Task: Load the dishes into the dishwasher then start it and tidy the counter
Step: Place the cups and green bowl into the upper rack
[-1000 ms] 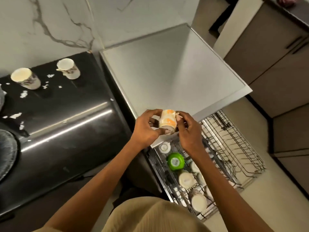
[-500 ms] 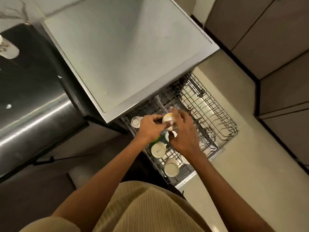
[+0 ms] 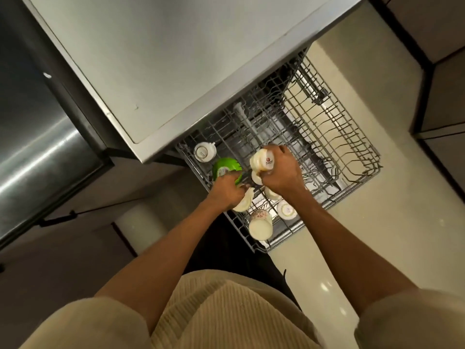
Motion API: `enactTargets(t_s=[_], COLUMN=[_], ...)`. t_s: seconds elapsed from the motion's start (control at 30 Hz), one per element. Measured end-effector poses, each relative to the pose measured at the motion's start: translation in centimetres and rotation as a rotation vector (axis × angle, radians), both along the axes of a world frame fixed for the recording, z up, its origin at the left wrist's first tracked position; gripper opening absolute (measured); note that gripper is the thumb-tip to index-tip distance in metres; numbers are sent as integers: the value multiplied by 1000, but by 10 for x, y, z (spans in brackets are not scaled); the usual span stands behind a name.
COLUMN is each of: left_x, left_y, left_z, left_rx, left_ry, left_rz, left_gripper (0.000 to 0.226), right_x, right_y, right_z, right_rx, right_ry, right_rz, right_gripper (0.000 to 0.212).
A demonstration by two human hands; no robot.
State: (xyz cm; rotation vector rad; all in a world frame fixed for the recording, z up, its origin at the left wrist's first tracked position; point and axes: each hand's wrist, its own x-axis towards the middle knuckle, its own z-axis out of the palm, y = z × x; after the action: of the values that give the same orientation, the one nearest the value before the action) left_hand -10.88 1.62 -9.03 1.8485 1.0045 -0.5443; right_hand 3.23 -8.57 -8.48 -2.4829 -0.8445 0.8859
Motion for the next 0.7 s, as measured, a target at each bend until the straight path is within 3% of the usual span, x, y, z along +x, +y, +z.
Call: enactTargets(t_s=[0.2,0.3,0.7], left_x=[-31,-39,-49], left_y=[6,8,7], left_z=[-44,-53,-67], left_rx=[153,224,285], left_ry=[206,202,140], left_rz=[-302,-442,-538], left_gripper=[76,78,75], right_x=[21,24,21], right_y=[31,44,73], right_z=[-39,-55,-92], right_rx=[-20,-63,-206], right_ry=[-14,-1,-68], right_rz=[64,112,303], right_gripper=[75,79,79])
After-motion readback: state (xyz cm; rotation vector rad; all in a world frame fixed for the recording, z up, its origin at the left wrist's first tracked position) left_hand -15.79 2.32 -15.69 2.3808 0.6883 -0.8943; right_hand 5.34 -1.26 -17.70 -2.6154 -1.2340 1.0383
